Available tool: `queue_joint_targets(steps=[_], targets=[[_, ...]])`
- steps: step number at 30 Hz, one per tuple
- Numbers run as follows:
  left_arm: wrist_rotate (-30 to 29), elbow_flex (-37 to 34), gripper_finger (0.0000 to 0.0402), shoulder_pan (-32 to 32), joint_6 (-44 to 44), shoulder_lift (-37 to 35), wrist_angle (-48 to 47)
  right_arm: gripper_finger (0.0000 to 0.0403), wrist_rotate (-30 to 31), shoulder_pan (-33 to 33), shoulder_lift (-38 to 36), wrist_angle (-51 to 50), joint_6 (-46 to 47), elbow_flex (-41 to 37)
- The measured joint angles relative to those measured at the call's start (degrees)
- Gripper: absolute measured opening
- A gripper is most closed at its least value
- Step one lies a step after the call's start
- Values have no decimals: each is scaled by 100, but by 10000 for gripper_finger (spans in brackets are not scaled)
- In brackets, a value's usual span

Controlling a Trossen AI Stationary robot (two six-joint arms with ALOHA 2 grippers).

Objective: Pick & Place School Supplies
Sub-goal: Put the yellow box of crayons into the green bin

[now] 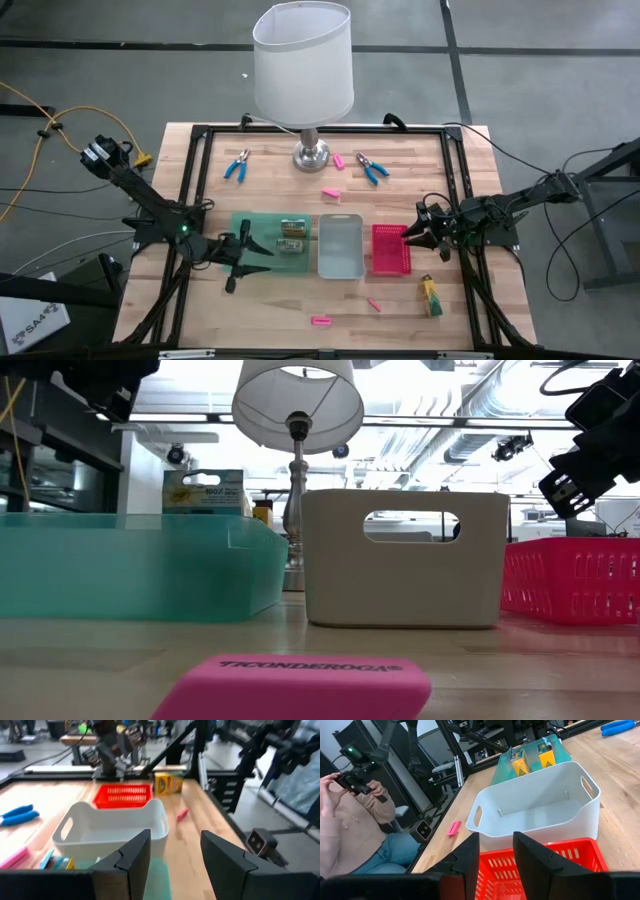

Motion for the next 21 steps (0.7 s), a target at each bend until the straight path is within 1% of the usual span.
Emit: queue_joint_targets(steps=[3, 6, 14, 21], targets=[[-2, 83, 169, 0, -107, 2, -204, 111, 0, 0, 0, 0, 0, 0], [-4, 92, 169, 0, -83, 2, -210, 111, 2, 0, 0, 0, 0, -2], [0, 92, 169, -61, -28, 2, 330, 111, 0, 0, 1, 0, 0, 0], [1, 92, 169, -59, 9, 2, 336, 111, 2, 0, 0, 0, 0, 0]])
